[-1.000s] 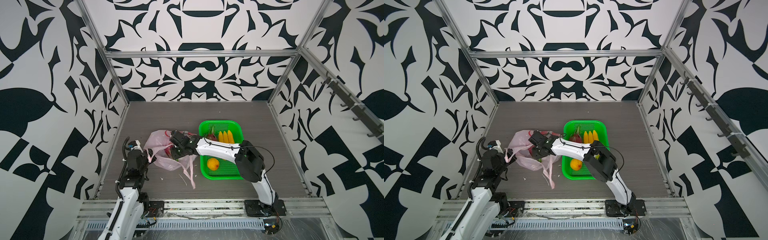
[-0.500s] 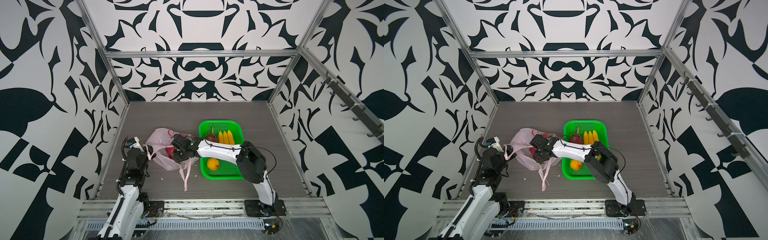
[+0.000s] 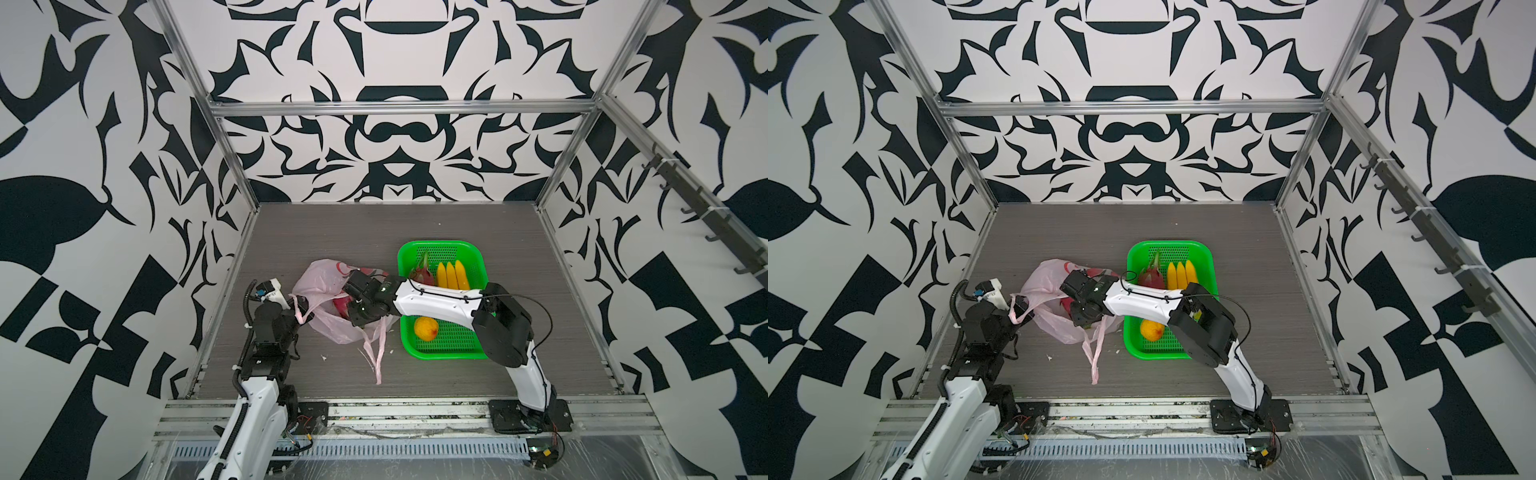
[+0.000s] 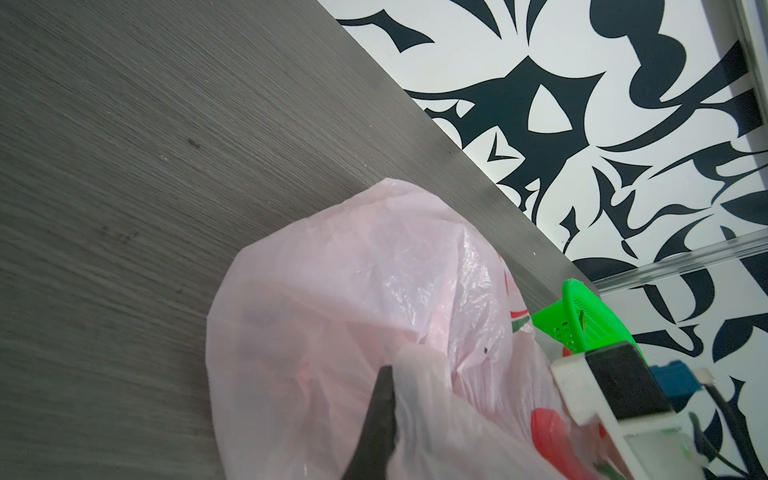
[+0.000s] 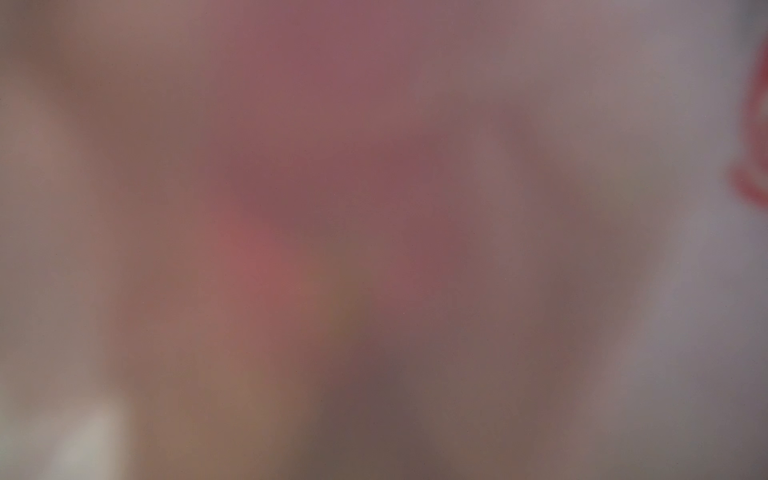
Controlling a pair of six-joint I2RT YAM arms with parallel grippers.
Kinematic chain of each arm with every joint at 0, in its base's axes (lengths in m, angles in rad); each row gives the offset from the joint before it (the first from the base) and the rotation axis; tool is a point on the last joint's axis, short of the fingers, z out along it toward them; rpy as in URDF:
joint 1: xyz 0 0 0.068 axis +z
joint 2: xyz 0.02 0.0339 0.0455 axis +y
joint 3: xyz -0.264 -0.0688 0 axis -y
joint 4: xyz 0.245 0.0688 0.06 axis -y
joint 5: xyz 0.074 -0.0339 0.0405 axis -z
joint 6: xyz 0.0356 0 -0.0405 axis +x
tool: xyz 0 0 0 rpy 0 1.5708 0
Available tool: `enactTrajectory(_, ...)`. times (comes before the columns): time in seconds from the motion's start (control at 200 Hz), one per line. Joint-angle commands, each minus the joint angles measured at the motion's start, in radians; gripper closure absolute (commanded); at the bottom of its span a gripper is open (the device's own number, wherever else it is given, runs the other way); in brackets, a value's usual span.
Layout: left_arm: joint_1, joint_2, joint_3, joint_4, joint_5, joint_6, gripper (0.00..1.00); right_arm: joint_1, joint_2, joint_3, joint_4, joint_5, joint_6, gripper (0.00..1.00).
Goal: Untie the knot of the plastic bag and take out the fruit
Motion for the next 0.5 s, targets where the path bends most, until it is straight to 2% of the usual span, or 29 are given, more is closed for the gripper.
enactTrajectory(0.0,0.002,-0.014,-0.004,-0.002,0.035,-0.008,1.0,0.008,-0.069,0.045,-0.053,0.041,0.0,0.67)
enactTrajectory(0.31,0.002,-0.052,-0.004,-0.034,0.074,-0.004,1.0,0.029,-0.091,0.097,-0.119,0.086,0.005,0.48)
enactTrajectory(0.495,0.002,-0.06,-0.01,-0.044,0.088,0.001,1.0,0.039,-0.097,0.139,-0.14,0.105,0.005,0.41)
